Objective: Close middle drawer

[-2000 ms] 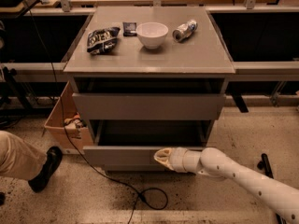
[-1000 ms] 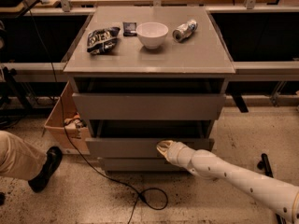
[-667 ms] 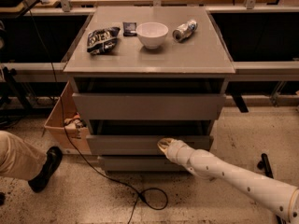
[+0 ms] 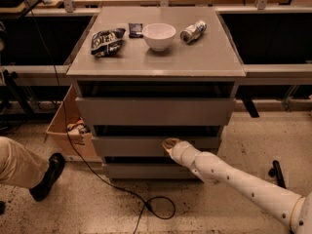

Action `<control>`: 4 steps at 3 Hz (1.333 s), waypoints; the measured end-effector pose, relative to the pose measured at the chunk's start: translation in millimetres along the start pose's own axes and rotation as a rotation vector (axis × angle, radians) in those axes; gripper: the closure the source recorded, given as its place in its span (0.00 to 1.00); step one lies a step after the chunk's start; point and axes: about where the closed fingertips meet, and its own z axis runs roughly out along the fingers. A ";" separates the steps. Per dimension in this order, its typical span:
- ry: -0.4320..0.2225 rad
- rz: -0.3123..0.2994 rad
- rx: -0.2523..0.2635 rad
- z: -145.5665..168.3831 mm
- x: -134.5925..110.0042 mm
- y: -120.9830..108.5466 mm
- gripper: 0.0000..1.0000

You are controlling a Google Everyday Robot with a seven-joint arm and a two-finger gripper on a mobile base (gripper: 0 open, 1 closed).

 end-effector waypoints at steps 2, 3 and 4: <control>-0.043 0.006 -0.170 -51.8 0.6 22.5 1.00; 0.002 -0.039 -0.286 -121.1 -4.3 49.2 1.00; -0.002 -0.037 -0.281 -114.7 -5.1 49.4 1.00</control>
Offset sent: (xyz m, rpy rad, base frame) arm -0.1275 -0.0286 0.0324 0.0465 0.1297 0.3145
